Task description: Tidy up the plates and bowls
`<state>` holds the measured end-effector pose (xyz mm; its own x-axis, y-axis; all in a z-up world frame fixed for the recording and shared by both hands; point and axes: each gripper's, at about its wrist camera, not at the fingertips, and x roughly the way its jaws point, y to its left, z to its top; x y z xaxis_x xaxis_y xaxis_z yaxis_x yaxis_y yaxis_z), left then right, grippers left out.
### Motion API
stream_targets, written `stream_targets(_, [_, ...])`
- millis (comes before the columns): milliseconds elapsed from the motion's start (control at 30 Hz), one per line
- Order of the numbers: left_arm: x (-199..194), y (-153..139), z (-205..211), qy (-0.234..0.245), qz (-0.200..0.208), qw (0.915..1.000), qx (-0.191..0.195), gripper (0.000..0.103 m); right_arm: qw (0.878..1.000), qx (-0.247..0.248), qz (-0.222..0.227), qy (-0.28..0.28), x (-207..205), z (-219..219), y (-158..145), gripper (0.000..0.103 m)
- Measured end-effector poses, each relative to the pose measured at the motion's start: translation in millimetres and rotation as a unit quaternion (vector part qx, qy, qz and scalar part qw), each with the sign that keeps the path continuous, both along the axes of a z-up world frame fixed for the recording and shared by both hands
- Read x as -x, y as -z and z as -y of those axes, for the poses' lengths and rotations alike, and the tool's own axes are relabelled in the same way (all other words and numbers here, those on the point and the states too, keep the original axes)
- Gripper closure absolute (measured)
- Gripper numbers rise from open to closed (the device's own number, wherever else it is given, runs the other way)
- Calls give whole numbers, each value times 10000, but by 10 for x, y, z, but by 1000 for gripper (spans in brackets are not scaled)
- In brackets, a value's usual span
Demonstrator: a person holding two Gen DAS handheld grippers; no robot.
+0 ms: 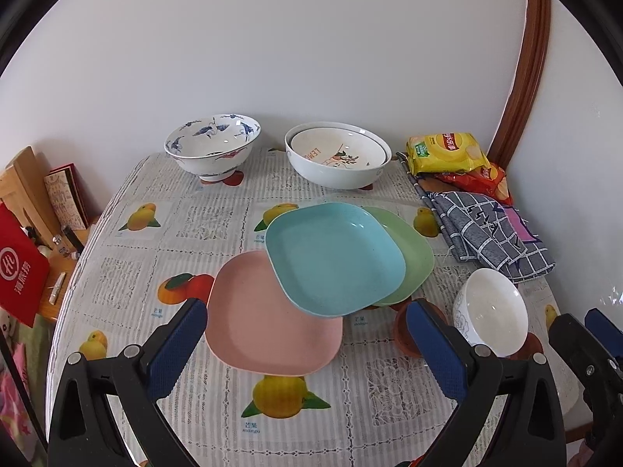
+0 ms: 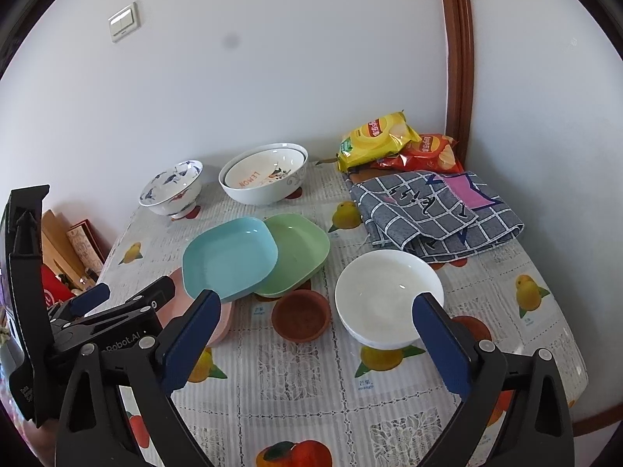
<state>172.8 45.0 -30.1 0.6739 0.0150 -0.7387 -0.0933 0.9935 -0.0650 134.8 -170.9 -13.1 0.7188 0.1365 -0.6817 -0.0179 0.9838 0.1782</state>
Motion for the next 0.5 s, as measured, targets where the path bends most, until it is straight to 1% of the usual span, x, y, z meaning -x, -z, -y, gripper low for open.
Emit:
stream_targets(200, [-223,36,-42,-37,-72,9999,-88,0,9999,27,-82,-75,-251,-27,61,10])
stream_targets(333, [-357,45,-64,1,-9,9998,-200,0,9998,49,-132,-156,-423,-70,108,11])
stream_targets(400, [-437,64,-93,4,-32,9998,-210,0,9996,71,-178,-229,-523,-112,137,17])
stream_targets(500, [-571,120,-166,-62,-150,9997,-172,2,9992,117,-246,-309,-651,-169,186,19])
